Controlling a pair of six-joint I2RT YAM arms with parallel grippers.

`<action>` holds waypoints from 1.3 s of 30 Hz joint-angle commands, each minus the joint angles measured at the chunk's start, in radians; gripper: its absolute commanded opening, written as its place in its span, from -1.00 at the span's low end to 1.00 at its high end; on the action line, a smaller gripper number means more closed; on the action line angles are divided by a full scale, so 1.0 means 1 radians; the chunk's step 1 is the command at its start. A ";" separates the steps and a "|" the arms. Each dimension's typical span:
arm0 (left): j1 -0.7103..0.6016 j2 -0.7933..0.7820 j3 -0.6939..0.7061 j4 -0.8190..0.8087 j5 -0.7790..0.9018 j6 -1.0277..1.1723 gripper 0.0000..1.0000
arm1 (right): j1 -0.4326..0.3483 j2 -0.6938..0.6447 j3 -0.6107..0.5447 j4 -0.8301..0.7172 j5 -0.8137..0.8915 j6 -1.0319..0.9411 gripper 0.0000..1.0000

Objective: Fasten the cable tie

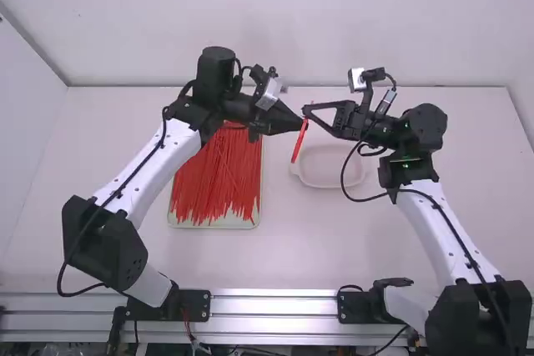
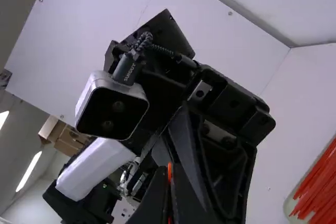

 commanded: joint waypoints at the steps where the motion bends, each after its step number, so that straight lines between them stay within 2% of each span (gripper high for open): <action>1: -0.003 -0.002 0.005 -0.048 -0.108 0.013 -0.97 | -0.004 -0.011 0.010 0.024 -0.005 0.008 -1.00; 15: -0.003 -0.002 0.005 -0.502 -0.197 0.339 -0.96 | -0.003 -0.011 0.014 0.026 -0.001 0.022 -1.00; 21: -0.003 -0.002 0.005 -0.721 -0.284 0.462 -0.96 | -0.003 -0.011 0.049 0.025 -0.001 0.023 -1.00; 28: -0.002 -0.002 0.005 -0.900 -0.330 0.572 -0.96 | -0.019 -0.011 0.098 0.024 -0.002 0.023 -1.00; 31: -0.003 -0.002 -0.006 -0.912 -0.330 0.582 -0.96 | -0.039 -0.011 0.121 0.023 -0.001 0.023 -1.00; 39: -0.002 -0.002 -0.082 -0.813 -0.232 0.579 -0.96 | -0.114 -0.011 0.192 0.021 -0.003 0.030 -1.00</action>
